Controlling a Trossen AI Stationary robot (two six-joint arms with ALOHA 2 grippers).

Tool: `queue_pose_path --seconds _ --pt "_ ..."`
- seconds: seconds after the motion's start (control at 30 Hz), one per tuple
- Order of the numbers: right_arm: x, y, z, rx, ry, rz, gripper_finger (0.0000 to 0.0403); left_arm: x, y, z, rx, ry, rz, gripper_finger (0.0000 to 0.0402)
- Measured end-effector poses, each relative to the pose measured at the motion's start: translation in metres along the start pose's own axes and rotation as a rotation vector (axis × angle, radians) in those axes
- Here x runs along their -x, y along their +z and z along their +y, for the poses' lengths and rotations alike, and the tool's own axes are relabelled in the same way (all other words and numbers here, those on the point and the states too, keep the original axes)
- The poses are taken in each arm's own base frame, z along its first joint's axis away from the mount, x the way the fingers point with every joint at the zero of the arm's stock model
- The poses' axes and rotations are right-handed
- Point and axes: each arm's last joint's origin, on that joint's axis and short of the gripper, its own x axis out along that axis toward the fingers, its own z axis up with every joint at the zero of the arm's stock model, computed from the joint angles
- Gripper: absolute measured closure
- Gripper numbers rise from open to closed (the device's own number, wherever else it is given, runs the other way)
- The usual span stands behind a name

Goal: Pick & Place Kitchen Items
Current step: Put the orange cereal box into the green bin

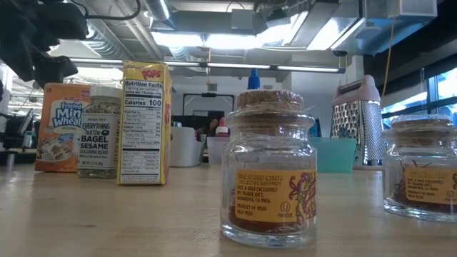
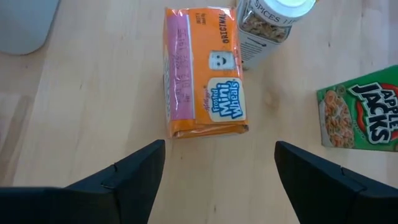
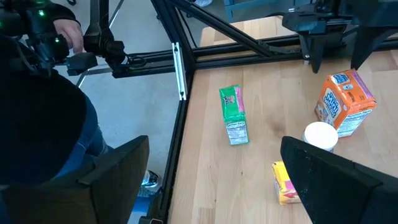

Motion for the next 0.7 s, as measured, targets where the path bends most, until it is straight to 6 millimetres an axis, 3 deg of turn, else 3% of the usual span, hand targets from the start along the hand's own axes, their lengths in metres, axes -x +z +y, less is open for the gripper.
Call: queue_pose_path --seconds 0.47,0.7 --pt "0.0001 -0.0043 -0.0017 -0.001 -0.018 0.044 0.0037 0.0001 0.0001 0.0006 0.039 0.025 -0.011 0.0102" --pt "0.0001 -0.0043 -0.0017 -0.004 -0.018 0.044 0.0037 0.0001 0.0000 0.0004 0.033 0.019 -0.009 0.0080"
